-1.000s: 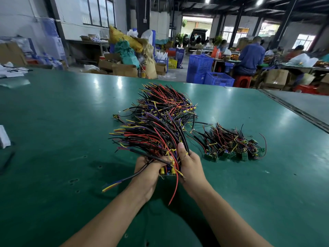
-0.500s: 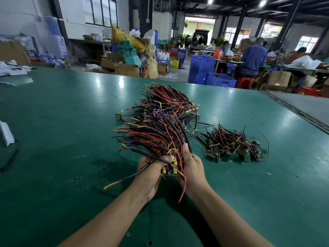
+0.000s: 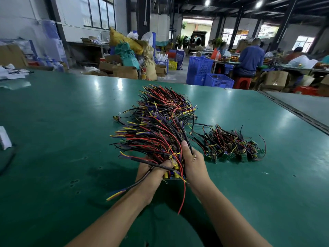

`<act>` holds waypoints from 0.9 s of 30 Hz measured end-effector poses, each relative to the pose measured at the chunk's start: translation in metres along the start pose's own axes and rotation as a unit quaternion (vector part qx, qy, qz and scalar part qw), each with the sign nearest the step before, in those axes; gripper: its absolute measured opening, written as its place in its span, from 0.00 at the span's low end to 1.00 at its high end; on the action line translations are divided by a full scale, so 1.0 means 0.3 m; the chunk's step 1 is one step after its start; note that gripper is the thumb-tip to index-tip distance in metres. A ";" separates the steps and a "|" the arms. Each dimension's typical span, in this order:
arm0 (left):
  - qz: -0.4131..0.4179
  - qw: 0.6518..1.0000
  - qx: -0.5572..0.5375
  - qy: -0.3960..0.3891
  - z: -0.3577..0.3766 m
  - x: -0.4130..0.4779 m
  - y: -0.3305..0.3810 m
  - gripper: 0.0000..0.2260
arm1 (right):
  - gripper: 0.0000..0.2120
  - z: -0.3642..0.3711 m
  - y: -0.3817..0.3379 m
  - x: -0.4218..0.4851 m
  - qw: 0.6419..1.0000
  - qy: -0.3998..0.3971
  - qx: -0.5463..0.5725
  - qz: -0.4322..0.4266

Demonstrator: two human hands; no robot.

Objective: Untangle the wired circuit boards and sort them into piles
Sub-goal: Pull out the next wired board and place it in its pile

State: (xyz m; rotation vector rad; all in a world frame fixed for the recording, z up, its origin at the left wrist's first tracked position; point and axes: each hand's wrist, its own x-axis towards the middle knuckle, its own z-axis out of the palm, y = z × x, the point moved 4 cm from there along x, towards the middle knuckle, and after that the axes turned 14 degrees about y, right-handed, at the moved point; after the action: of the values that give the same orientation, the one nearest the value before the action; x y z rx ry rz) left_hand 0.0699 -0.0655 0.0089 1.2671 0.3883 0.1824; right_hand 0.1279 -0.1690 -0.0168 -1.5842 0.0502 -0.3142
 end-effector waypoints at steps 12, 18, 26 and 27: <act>-0.019 0.993 -0.114 -0.017 -0.062 0.052 -0.055 0.11 | 0.16 -0.003 0.068 -0.022 0.976 -0.009 0.099 0.193; 0.006 0.996 -0.081 0.028 -0.089 0.094 -0.041 0.15 | 0.25 -0.010 0.000 -0.017 0.971 0.037 0.153 0.177; 0.081 0.977 0.074 0.181 -0.219 0.204 -0.035 0.05 | 0.22 -0.038 -0.006 -0.022 0.963 0.060 0.173 0.199; 0.094 0.968 0.108 0.205 -0.237 0.217 -0.033 0.07 | 0.22 -0.043 -0.005 -0.020 0.961 0.069 0.178 0.202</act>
State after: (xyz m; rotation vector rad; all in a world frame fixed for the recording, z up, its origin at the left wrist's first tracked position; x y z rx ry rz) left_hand 0.1020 0.0174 -0.0299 1.4816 0.6572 0.5822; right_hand 0.1188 -0.1800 -0.0162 -1.1580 0.3996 -0.1041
